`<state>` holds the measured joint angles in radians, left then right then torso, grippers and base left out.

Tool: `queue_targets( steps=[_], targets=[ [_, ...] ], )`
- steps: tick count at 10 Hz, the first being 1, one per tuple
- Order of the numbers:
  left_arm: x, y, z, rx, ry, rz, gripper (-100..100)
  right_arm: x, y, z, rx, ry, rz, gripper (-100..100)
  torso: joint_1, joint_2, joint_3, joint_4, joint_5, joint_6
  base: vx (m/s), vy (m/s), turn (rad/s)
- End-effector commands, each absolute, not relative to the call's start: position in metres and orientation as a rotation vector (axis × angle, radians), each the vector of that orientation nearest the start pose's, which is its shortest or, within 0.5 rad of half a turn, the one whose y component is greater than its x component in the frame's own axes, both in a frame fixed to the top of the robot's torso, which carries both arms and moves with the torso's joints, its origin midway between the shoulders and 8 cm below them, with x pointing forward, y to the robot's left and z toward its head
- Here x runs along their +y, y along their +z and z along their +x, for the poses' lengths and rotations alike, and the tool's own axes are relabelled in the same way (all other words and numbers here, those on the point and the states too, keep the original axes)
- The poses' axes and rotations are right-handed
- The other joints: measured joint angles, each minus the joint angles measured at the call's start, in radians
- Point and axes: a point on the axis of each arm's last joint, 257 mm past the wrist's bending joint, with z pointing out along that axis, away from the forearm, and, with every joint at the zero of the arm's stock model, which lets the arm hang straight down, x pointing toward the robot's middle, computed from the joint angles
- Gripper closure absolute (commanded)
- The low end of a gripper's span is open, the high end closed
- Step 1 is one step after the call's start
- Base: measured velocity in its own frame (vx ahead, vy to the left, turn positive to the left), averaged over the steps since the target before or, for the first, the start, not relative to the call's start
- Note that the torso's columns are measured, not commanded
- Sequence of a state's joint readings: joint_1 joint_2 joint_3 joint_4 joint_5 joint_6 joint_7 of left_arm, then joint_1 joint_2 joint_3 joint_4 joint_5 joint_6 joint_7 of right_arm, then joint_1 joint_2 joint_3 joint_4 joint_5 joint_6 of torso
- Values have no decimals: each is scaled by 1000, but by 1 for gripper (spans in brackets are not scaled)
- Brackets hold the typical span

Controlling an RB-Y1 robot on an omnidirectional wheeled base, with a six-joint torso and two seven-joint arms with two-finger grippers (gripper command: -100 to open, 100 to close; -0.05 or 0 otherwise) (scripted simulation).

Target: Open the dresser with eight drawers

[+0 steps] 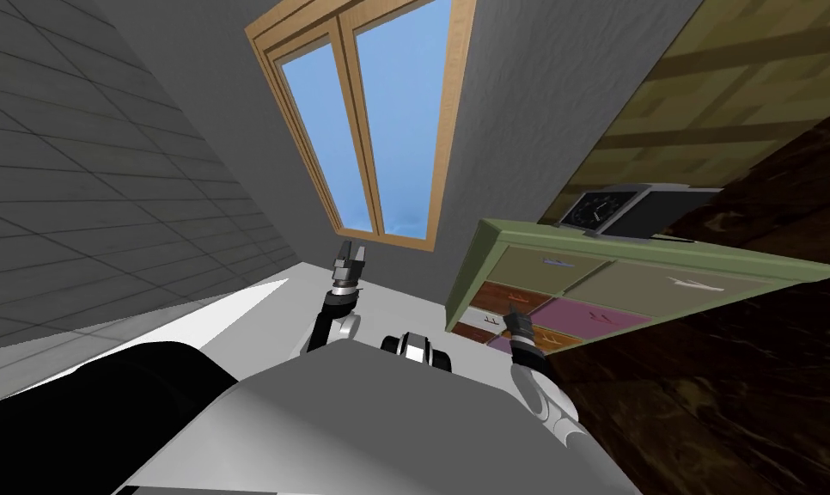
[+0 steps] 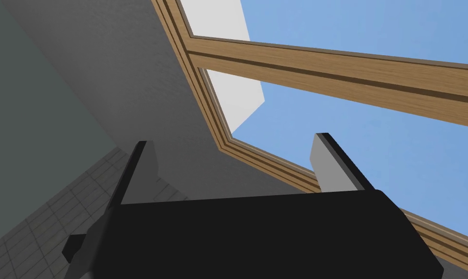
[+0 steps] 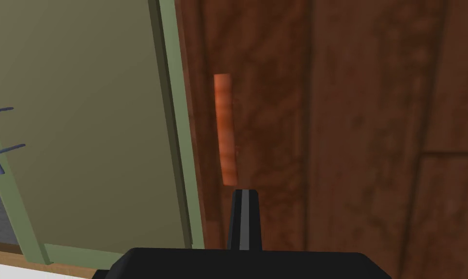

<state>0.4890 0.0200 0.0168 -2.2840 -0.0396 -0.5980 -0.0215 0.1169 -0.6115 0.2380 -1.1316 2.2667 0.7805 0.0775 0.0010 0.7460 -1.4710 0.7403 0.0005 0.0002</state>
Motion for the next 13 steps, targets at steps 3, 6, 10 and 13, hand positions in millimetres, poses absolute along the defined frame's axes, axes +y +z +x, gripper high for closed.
queue_targets(
  steps=[3, 6, 10, 13],
  targets=[
    [272, 47, 326, 579, -1271, -517, 0, -468, -266, 447, 1269, -1369, -882, -100, -2, -14, -8, -4, -1, -1, -87, -14, 32],
    [272, 47, 326, 579, -1271, -517, 0, -450, -264, 457, 1278, -1294, -832, -100, -6, -10, -7, -3, -2, 0, 22, -183, 125],
    [272, 47, 326, 579, -1271, -517, 0, -445, -265, 460, 1279, -1279, -822, 100, 6, -6, -4, -2, 2, 0, 21, -75, 37],
    [272, 47, 326, 579, -1272, -517, 0, -440, -265, 458, 1275, -1261, -827, 100, 0, 0, 0, 0, 0, 0, -159, 30, -48]
  ],
)
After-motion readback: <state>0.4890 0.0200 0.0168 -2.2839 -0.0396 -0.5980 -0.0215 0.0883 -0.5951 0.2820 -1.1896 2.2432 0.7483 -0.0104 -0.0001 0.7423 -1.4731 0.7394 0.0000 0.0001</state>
